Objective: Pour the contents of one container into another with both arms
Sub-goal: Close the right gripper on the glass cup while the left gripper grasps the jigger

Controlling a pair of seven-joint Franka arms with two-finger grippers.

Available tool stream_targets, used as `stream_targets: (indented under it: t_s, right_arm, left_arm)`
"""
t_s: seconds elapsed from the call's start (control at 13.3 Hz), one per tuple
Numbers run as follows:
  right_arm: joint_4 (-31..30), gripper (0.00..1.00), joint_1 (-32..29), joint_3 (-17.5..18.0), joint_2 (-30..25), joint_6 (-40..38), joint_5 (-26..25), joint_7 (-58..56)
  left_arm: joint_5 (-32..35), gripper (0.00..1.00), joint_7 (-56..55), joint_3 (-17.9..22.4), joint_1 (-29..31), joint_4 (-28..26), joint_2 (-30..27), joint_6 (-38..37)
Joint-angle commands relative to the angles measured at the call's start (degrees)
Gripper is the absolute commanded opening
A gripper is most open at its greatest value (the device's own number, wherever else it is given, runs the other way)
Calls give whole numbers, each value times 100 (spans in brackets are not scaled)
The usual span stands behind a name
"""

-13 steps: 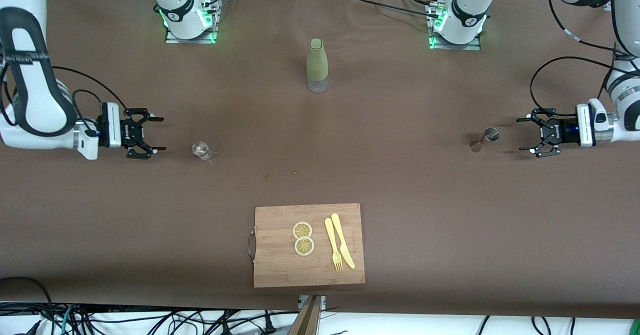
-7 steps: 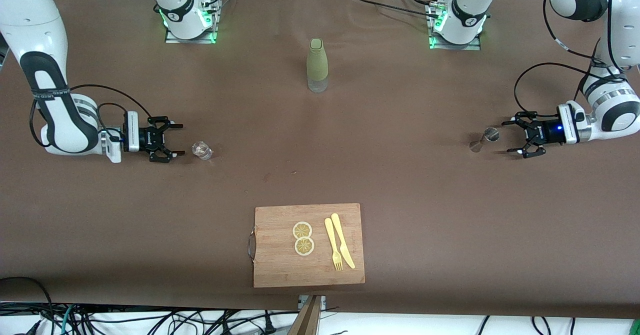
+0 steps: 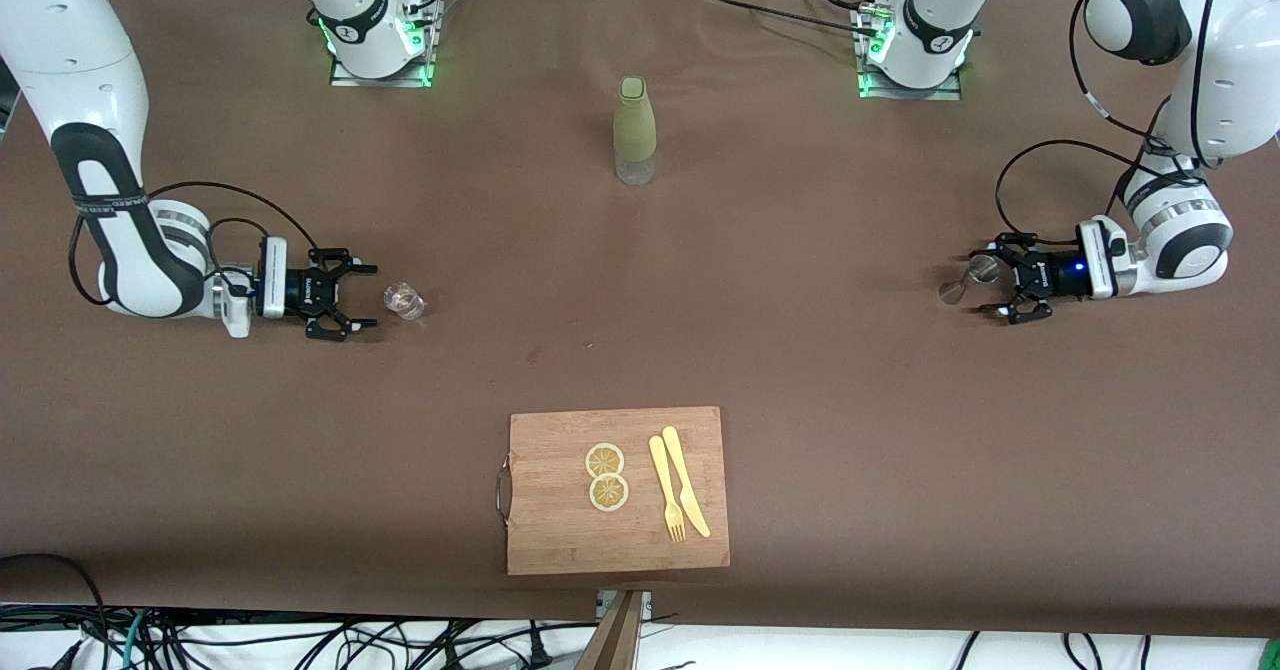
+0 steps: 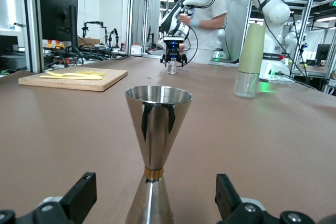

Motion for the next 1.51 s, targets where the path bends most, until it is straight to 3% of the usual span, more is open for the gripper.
stream_targets:
  t_s: [0.0,0.6,0.75,0.98,1.13,1.2,1.35,1.43]
  right_arm:
    - [82,99,29,53,103,27,177,-53]
    - [73,99,293,115,226,150,696,-175]
    - [73,99,293,133,253,141,696,-211]
    - [55,95,293,168,262,106,775,-264]
    - [55,95,293,194,262,98,784,-273]
    - [55,95,293,203,253,98,784,-273]
    - [55,95,293,238,262,115,792,-264]
    - [55,93,293,273,262,124,793,-273]
  left_arm:
    - [-99,100,1216,47,-57,-47,107,-100]
    - [-99,100,1278,-49,-110,-20,204,-152]
    - [-108,90,1278,-49,-110,-29,204,-152]
    - [-108,90,1260,-49,-110,-29,204,-152]
    - [-108,77,1260,-41,-110,-20,204,-152]
    - [-108,62,1269,-41,-110,-3,204,-152]
    - [-108,39,1260,-41,-110,6,204,-152]
    - [-108,36,1252,-41,-110,6,204,-152]
